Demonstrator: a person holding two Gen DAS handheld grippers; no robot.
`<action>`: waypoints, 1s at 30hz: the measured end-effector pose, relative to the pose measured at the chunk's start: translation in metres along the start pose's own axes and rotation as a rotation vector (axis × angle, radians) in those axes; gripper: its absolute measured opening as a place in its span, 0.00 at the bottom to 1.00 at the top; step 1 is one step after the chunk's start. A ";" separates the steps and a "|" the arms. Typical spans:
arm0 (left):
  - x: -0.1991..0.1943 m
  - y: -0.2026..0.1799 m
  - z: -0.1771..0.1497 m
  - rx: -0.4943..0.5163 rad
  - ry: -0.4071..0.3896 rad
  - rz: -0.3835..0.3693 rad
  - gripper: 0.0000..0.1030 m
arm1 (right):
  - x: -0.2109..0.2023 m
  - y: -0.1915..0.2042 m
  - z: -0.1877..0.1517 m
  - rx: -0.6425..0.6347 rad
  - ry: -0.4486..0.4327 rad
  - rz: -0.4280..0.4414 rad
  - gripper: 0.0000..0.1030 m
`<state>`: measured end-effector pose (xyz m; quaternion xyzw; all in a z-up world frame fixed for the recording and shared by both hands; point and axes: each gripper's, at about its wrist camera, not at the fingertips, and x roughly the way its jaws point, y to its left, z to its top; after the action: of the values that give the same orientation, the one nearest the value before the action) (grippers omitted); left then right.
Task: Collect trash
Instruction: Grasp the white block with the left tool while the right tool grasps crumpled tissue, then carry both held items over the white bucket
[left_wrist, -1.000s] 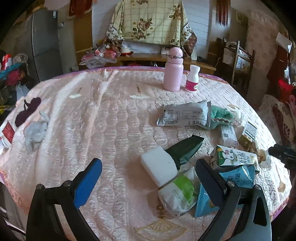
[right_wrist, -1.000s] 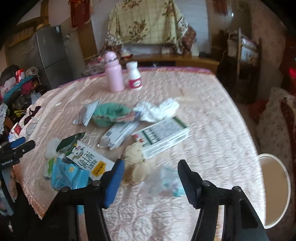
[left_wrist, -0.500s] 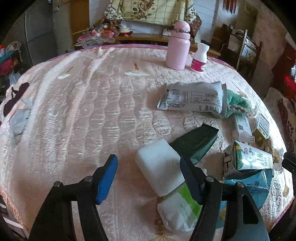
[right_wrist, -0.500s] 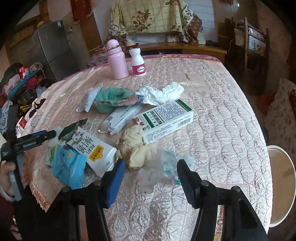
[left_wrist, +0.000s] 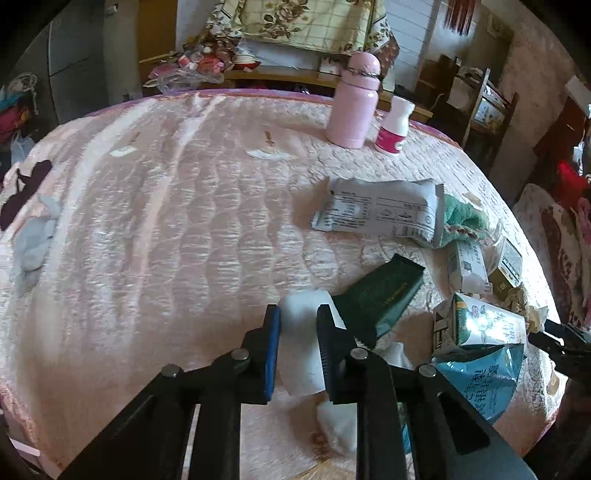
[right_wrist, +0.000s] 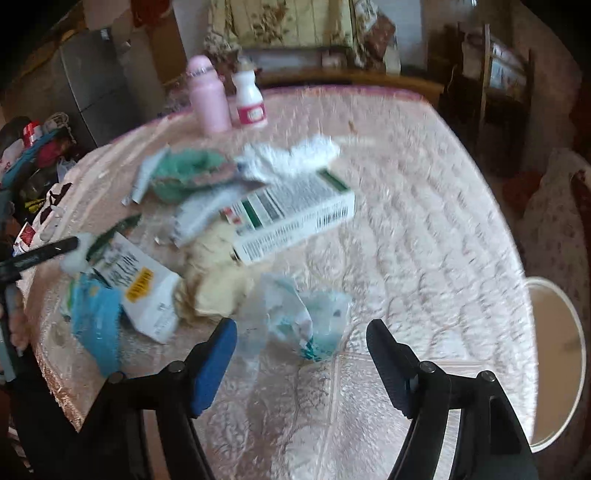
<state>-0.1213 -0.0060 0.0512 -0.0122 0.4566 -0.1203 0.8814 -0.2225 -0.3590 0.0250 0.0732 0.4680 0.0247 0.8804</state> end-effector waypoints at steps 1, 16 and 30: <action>-0.003 0.002 0.000 -0.001 -0.001 0.003 0.20 | 0.004 -0.001 -0.001 0.008 -0.002 0.005 0.52; -0.072 -0.086 0.024 0.109 -0.140 -0.142 0.19 | -0.057 -0.022 0.002 0.058 -0.148 0.002 0.21; -0.061 -0.280 0.015 0.291 -0.079 -0.408 0.19 | -0.108 -0.099 -0.019 0.208 -0.200 -0.112 0.21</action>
<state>-0.1994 -0.2654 0.1452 0.0180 0.3878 -0.3595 0.8486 -0.3009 -0.4666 0.0879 0.1399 0.3812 -0.0805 0.9103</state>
